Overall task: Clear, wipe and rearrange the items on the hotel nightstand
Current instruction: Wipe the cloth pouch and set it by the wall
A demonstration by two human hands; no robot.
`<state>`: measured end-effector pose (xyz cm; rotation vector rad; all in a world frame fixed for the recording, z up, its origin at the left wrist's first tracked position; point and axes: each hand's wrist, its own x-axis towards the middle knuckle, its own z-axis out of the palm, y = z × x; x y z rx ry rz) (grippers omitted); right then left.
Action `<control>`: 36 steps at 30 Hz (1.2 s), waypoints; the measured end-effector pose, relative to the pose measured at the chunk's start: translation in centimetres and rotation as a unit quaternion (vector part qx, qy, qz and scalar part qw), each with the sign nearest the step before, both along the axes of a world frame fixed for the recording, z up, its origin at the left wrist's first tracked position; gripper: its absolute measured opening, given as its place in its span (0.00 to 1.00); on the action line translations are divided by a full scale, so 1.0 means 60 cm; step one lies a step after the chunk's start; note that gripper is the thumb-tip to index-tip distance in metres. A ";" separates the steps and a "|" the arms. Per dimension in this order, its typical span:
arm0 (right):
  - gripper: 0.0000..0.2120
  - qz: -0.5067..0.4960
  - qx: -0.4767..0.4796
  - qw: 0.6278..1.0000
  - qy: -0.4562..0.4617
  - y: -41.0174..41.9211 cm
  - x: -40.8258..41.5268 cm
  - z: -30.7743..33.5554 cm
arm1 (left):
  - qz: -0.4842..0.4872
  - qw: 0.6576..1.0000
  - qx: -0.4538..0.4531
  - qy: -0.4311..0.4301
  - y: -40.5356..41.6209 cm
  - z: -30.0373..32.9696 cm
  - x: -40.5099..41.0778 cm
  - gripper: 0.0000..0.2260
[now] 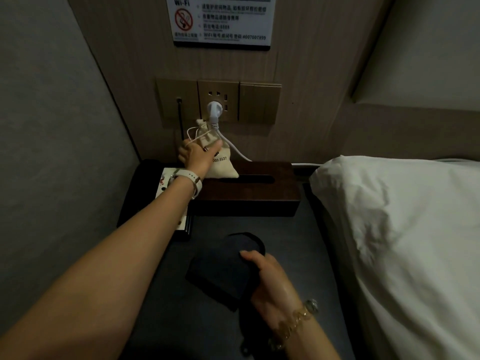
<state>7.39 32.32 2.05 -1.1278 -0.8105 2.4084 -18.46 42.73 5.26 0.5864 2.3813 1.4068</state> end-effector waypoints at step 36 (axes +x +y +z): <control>0.23 0.220 0.570 0.649 -0.453 -0.112 0.147 0.005 | -0.401 0.867 -0.204 0.213 -0.432 -0.075 0.360 0.21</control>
